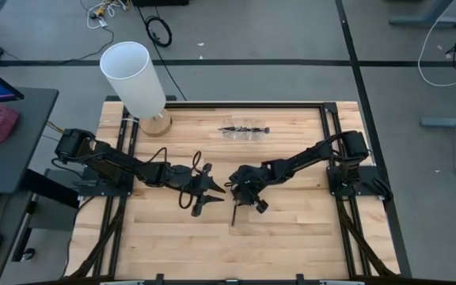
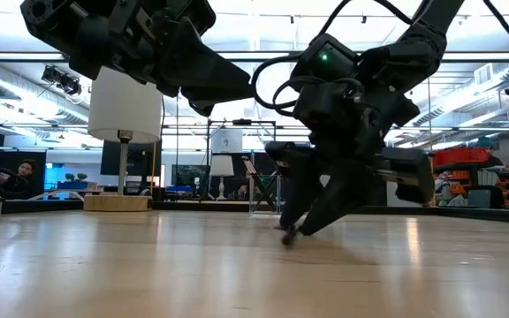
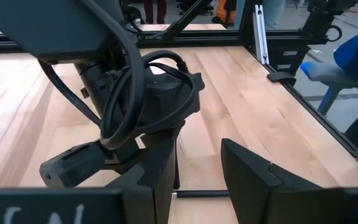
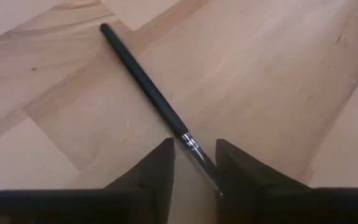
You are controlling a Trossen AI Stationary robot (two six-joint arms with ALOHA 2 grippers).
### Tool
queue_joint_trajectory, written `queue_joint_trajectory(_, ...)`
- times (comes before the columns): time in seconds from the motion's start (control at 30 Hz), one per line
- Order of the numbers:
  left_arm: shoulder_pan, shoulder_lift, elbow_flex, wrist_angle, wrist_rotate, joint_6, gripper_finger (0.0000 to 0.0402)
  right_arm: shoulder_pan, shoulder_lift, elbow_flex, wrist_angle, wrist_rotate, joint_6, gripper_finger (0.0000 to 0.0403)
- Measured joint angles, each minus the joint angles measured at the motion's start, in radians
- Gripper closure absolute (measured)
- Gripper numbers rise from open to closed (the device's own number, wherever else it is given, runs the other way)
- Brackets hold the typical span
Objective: Pick & Place Makeup Supplies
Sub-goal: Put the makeup brush into the transparent organizer
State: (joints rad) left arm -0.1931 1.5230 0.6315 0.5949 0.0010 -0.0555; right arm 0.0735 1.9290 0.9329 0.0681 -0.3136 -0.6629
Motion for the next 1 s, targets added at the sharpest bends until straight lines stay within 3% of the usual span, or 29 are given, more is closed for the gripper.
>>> queue_joint_trajectory(0.27,0.0,0.001,0.0,0.0,0.0,0.0,0.0266,-0.001,0.001,-0.002,-0.012,-0.009,0.045,0.0352)
queue_joint_trajectory(0.4,0.0,0.001,0.0,0.0,0.0,-0.001,0.0266,0.0,0.001,-0.002,-0.014,-0.008,0.122,0.0367)
queue_joint_trajectory(0.8,-0.003,0.001,0.0,-0.003,0.0,-0.051,0.0266,0.0,0.006,-0.005,0.054,0.008,0.263,0.0286)
queue_joint_trajectory(1.0,-0.016,0.002,0.0,-0.004,0.0,-0.065,0.0266,0.0,0.006,-0.035,0.129,0.006,0.301,0.0274)
